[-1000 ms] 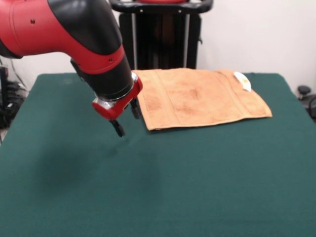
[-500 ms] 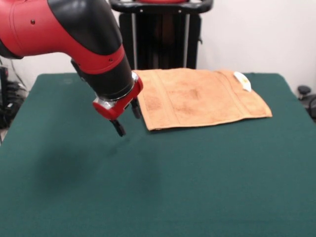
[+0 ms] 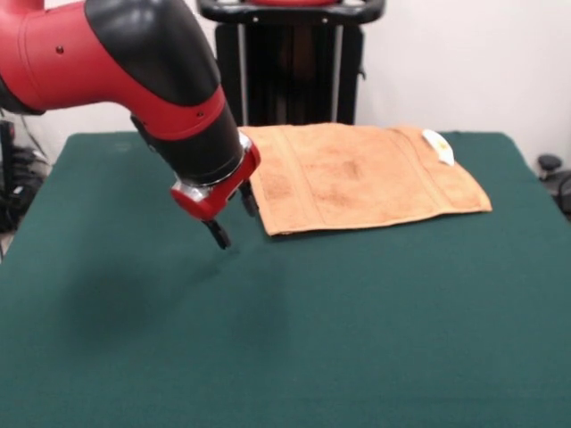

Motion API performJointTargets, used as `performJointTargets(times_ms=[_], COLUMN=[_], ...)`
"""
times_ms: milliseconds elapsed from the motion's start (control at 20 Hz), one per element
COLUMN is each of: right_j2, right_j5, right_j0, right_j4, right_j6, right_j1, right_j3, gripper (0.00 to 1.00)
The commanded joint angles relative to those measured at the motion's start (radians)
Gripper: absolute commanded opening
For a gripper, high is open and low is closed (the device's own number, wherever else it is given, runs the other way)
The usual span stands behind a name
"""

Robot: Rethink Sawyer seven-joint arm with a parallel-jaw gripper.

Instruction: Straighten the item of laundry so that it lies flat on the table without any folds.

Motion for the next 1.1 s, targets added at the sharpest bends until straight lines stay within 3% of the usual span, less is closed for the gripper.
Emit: performJointTargets(times_ms=[50, 1100], right_j2=[0.089, 0.137], right_j5=[-0.029, -0.059], right_j0=[0.022, -0.011], right_j4=[0.024, -0.003], right_j6=[-0.069, -0.068], right_j1=[0.101, 0.144], right_j3=[0.099, 0.122], gripper=[1.00, 1.00])
